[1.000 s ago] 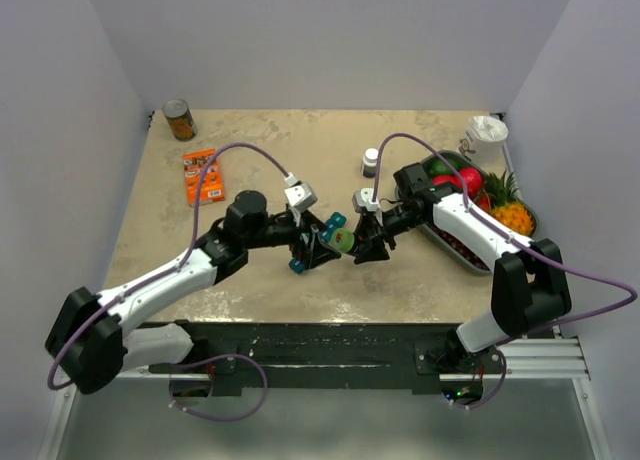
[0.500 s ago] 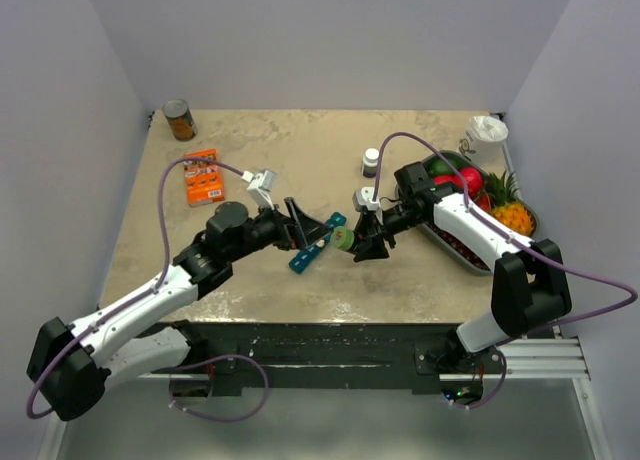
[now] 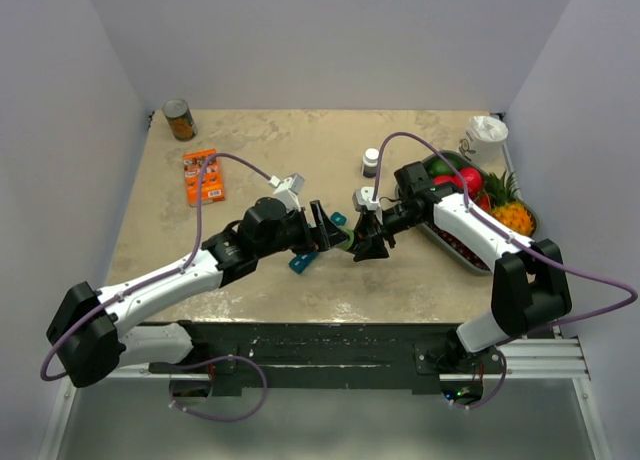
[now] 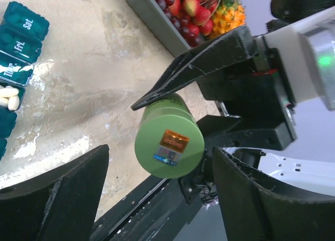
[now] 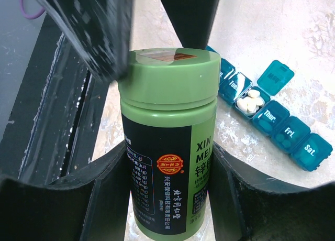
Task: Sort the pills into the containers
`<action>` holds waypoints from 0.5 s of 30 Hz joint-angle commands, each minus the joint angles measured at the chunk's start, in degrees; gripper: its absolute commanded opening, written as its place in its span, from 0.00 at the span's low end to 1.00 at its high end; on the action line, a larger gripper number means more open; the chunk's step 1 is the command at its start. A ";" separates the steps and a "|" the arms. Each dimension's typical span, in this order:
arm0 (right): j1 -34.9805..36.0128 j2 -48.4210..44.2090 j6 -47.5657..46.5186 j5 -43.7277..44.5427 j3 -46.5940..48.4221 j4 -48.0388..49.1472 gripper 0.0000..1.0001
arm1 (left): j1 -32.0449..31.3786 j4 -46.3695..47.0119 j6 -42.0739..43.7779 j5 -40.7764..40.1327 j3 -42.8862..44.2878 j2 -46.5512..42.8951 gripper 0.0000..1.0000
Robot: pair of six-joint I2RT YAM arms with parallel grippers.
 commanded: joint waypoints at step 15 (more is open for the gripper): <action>-0.14 -0.43 0.19 -2.54 1.63 1.17 0.00 | -0.70 9.58 24.31 16.02 -0.35 3.69 0.00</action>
